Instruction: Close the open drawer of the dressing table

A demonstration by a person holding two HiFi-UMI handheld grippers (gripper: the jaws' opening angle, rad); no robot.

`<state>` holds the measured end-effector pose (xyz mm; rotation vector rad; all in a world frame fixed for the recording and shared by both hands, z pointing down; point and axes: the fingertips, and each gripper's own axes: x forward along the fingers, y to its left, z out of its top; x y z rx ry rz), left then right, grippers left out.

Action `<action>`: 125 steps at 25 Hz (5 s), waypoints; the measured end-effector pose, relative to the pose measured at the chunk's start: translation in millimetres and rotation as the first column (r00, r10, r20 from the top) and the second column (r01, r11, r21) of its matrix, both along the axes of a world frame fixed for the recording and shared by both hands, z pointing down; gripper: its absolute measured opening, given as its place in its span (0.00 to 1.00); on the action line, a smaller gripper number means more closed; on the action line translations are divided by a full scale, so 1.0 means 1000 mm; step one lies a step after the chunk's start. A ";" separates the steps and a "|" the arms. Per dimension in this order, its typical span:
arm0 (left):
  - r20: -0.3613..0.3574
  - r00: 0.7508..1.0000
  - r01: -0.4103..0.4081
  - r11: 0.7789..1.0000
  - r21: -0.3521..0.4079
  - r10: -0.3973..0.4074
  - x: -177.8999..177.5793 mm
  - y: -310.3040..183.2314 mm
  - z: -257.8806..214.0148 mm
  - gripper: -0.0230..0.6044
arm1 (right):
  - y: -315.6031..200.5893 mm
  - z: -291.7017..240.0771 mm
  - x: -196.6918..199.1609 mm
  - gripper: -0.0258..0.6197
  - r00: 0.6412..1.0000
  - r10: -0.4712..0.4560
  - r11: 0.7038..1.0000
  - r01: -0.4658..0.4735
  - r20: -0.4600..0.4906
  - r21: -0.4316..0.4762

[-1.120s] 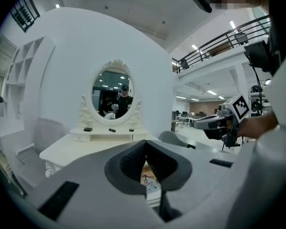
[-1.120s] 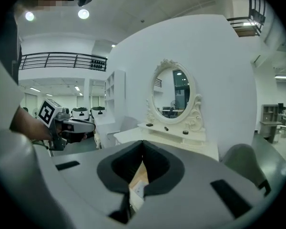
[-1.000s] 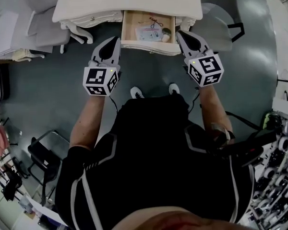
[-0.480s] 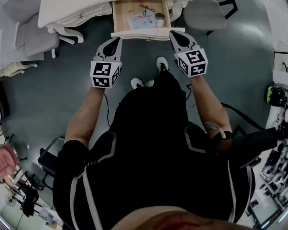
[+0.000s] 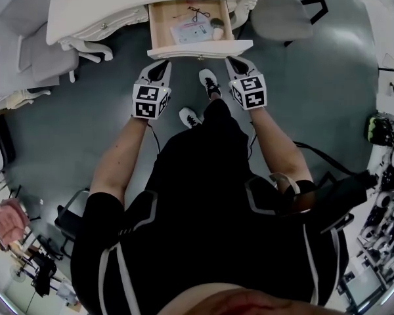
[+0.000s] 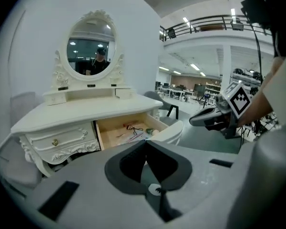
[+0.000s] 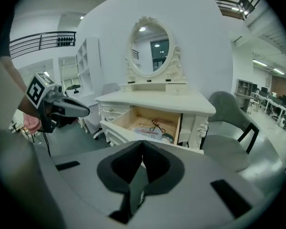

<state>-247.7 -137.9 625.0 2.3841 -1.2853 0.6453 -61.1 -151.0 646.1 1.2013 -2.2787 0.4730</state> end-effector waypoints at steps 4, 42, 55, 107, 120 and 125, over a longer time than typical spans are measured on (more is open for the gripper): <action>0.043 0.999 0.030 0.998 -0.055 -0.028 -0.003 -0.013 0.031 0.04 | -0.002 0.031 0.002 0.05 0.999 -0.010 0.998 0.008 -0.033 -0.054; 0.093 0.978 0.203 0.959 -0.198 -0.188 -0.020 -0.083 0.059 0.04 | -0.086 0.093 0.021 0.05 0.999 0.000 0.974 -0.009 -0.039 -0.227; 0.055 0.957 0.291 0.945 -0.150 -0.286 -0.028 -0.112 0.018 0.04 | -0.144 0.092 0.013 0.05 0.999 -0.032 0.974 0.027 -0.021 -0.225; -0.087 0.894 0.444 0.895 0.039 -0.440 -0.052 -0.144 -0.110 0.04 | -0.251 0.081 0.001 0.05 0.997 -0.058 0.980 0.047 -0.055 -0.194; -0.188 0.920 0.371 0.920 0.128 -0.345 -0.065 -0.129 -0.161 0.04 | -0.217 -0.033 0.001 0.05 1.000 -0.016 0.999 0.016 -0.001 -0.030; -0.223 0.924 0.351 0.922 0.164 -0.312 -0.060 -0.125 -0.190 0.04 | -0.207 -0.093 0.005 0.05 0.999 0.012 0.999 -0.014 0.045 0.037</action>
